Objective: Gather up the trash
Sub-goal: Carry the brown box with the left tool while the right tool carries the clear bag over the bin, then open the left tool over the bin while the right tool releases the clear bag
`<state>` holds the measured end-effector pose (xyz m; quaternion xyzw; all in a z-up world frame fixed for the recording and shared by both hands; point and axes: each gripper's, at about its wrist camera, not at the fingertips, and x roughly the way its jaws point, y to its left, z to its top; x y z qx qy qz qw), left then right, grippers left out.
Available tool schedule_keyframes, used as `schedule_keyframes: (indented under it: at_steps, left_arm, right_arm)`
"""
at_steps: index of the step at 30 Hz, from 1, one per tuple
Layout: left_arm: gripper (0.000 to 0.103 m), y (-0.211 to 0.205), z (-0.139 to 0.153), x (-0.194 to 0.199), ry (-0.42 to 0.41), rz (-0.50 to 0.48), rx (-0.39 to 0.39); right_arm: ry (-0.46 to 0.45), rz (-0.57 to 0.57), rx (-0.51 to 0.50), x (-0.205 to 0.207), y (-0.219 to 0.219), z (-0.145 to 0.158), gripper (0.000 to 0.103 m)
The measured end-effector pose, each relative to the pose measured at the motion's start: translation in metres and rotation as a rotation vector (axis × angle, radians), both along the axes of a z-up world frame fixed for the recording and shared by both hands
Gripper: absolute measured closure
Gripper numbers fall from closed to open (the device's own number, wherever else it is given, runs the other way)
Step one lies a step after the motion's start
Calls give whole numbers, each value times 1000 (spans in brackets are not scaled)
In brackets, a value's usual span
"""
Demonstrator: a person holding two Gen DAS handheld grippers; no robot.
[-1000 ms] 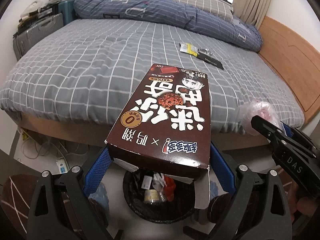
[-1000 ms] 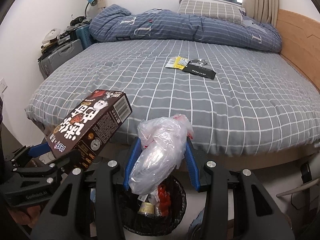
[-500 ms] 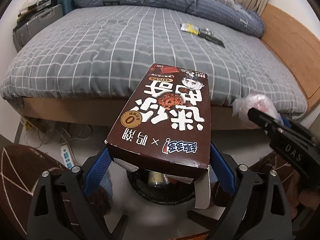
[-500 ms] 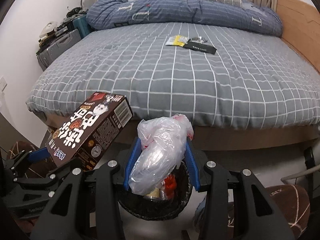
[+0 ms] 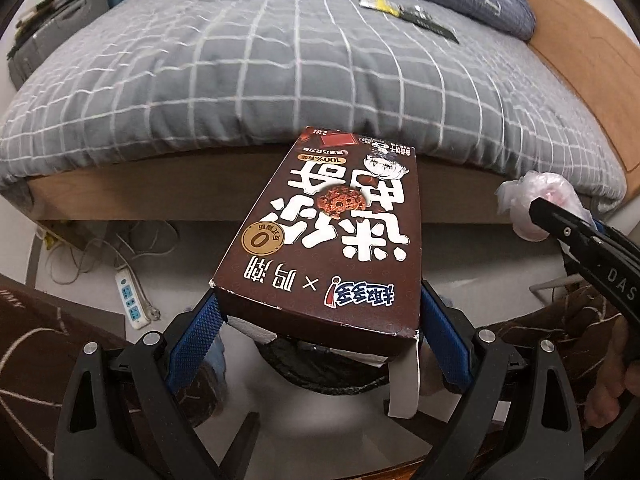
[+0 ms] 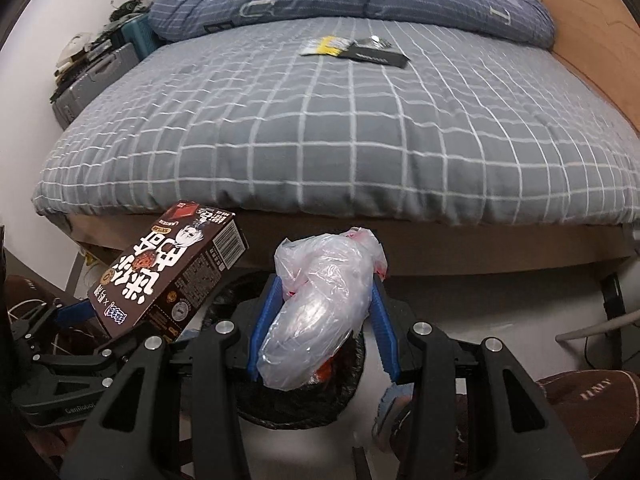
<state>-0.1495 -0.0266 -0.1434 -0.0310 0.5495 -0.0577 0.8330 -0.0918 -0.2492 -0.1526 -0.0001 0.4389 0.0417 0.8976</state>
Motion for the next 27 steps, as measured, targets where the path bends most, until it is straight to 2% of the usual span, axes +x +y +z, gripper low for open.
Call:
schedule_keyframes:
  at_steps: [7, 15, 20, 27]
  left_arm:
    - [11, -21, -16, 6, 42, -43, -1]
    - [6, -25, -16, 20, 4, -54, 24]
    - [6, -13, -14, 31, -18, -32, 27]
    - [6, 26, -16, 35, -29, 33, 23]
  right_arm:
    - [28, -37, -1, 0, -23, -11, 61]
    - [30, -17, 0, 5, -16, -13, 61]
    - [39, 19, -8, 10, 2, -16, 61]
    - [49, 81, -12, 21, 36, -19, 60]
